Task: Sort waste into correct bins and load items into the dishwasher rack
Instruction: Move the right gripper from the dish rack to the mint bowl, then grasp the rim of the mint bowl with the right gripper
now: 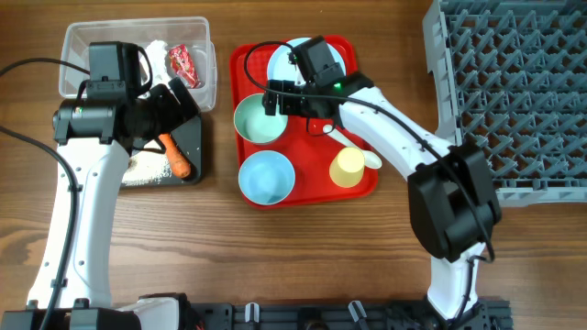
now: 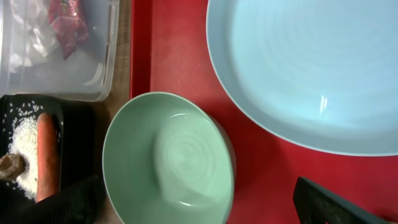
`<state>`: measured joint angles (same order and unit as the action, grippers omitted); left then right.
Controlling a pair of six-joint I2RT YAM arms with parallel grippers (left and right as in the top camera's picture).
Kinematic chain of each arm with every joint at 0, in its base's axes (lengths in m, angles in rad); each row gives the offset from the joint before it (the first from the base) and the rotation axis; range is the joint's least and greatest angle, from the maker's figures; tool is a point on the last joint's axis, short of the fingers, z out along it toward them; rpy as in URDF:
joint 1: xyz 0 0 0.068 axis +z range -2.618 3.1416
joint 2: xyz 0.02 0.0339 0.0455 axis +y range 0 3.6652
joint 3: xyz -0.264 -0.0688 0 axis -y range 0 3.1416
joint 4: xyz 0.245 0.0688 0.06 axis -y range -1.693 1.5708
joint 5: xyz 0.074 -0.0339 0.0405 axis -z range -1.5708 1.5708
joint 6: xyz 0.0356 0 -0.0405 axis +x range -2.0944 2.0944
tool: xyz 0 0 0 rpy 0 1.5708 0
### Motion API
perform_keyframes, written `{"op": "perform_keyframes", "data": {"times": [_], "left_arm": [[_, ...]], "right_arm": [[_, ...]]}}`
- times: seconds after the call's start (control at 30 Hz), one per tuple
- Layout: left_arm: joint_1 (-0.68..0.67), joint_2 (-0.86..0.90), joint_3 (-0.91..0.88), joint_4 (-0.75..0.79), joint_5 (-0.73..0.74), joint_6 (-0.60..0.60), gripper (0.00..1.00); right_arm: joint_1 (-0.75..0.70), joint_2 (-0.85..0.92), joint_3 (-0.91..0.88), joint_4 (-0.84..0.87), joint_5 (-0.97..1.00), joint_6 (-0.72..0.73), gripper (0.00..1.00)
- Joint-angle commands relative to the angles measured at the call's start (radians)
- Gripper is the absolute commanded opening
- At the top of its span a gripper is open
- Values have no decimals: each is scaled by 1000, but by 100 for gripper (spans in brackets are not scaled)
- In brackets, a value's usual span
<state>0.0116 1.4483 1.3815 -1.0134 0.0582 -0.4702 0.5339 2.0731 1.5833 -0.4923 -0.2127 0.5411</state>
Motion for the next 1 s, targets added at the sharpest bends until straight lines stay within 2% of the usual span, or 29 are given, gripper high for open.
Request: {"op": "perform_keyframes", "data": {"times": [0.0, 0.07, 0.1, 0.13, 0.17, 0.2, 0.3, 0.33, 0.43, 0.5, 0.63, 0.7, 0.97], "left_arm": [[-8, 5, 12, 0, -15, -9, 100], [-8, 5, 12, 0, -18, -9, 100], [-8, 5, 12, 0, -18, -9, 100], [-8, 5, 12, 0, -18, -9, 100], [-8, 5, 12, 0, -18, -9, 100], [-8, 5, 12, 0, -19, -9, 100], [-8, 5, 12, 1, -19, -9, 100], [-8, 5, 12, 2, -19, -9, 100], [-8, 5, 12, 3, -23, -9, 100], [-8, 5, 12, 3, -23, -9, 100], [-8, 5, 12, 3, -22, -9, 100], [-8, 5, 12, 3, -23, -9, 100], [-8, 5, 12, 4, -26, -9, 100]], "right_arm": [[8, 97, 19, 11, -46, 77, 100], [8, 114, 19, 13, -80, 93, 99], [7, 121, 19, 13, -84, 95, 91], [7, 122, 19, 13, -84, 95, 89], [7, 122, 19, 13, -84, 94, 82], [7, 122, 19, 21, -83, 87, 66], [8, 129, 19, 30, -76, 87, 48], [8, 131, 19, 28, -76, 87, 37], [7, 134, 19, 27, -79, 87, 19], [7, 134, 19, 27, -80, 87, 15], [7, 134, 19, 24, -96, 87, 14], [7, 134, 19, 24, -95, 87, 5], [-11, 111, 19, 27, -102, 82, 4]]}}
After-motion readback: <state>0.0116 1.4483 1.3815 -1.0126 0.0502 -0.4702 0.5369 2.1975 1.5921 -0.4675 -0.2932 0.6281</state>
